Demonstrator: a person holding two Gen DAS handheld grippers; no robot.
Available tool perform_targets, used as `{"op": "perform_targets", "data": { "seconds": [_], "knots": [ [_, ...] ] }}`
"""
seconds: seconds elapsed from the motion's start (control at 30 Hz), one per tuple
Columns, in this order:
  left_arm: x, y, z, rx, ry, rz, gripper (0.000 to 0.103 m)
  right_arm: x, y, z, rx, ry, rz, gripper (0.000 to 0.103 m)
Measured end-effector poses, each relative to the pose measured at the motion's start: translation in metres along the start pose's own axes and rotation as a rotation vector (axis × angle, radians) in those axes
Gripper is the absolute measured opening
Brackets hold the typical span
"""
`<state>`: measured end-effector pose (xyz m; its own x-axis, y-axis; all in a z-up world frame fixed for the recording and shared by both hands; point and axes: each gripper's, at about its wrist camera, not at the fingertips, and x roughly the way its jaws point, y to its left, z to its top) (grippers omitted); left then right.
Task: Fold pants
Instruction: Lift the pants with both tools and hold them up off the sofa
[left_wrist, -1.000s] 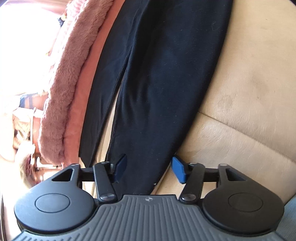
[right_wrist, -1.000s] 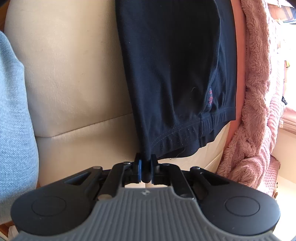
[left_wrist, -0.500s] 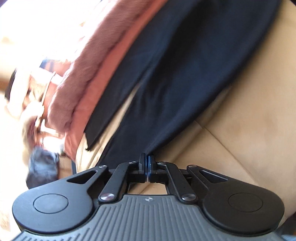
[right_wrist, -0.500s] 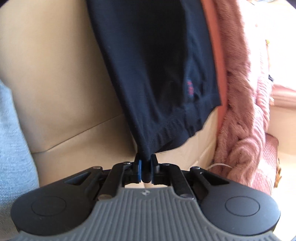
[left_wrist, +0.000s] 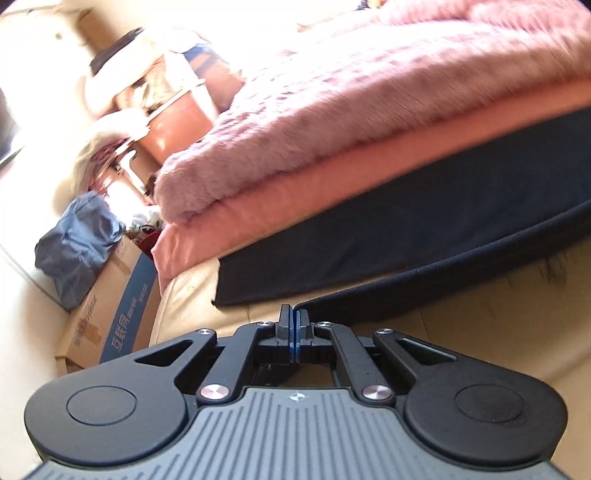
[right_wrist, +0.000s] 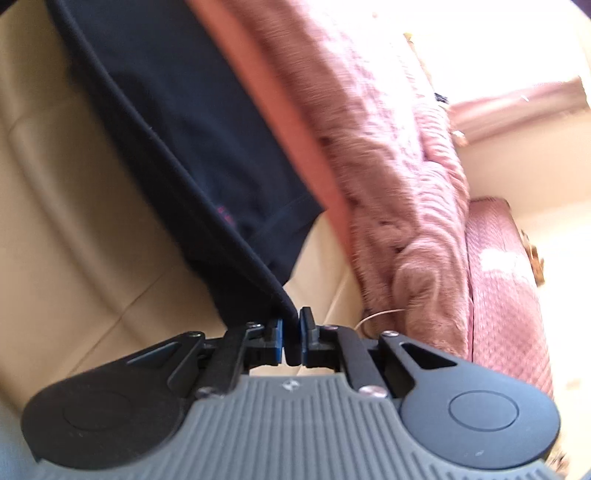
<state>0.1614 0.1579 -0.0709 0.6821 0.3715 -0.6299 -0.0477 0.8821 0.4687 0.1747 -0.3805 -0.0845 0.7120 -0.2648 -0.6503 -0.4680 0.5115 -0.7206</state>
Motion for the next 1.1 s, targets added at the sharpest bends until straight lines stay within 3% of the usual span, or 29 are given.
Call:
{"op": "perform_targets", "data": {
  "seconds": [0.13,0.3,0.53,0.8,1.0,1.03,1.1],
  "knots": [
    [0.013,0.01,0.03,-0.055,-0.007,0.017,0.0,0.01,-0.028,0.023,0.096,-0.011,-0.019,0.003],
    [0.046,0.017,0.071,-0.095,0.045,0.011,0.0,0.034,-0.057,0.059,0.142,-0.012,-0.031,0.003],
    [0.116,0.001,0.109,-0.038,0.135,0.027,0.0,0.111,-0.074,0.108,0.115,0.046,0.013,0.003],
    [0.186,-0.034,0.12,0.051,0.203,0.034,0.0,0.215,-0.049,0.135,0.066,0.167,0.102,0.002],
    [0.21,-0.051,0.112,0.104,0.228,0.036,0.0,0.238,-0.035,0.136,0.063,0.171,0.12,0.005],
    [0.21,-0.051,0.109,0.104,0.228,0.035,0.0,0.236,-0.038,0.134,0.085,0.159,0.132,0.007],
    [0.211,-0.052,0.104,0.103,0.223,0.034,0.0,0.234,-0.051,0.126,0.155,0.133,0.145,0.023]
  ]
}}
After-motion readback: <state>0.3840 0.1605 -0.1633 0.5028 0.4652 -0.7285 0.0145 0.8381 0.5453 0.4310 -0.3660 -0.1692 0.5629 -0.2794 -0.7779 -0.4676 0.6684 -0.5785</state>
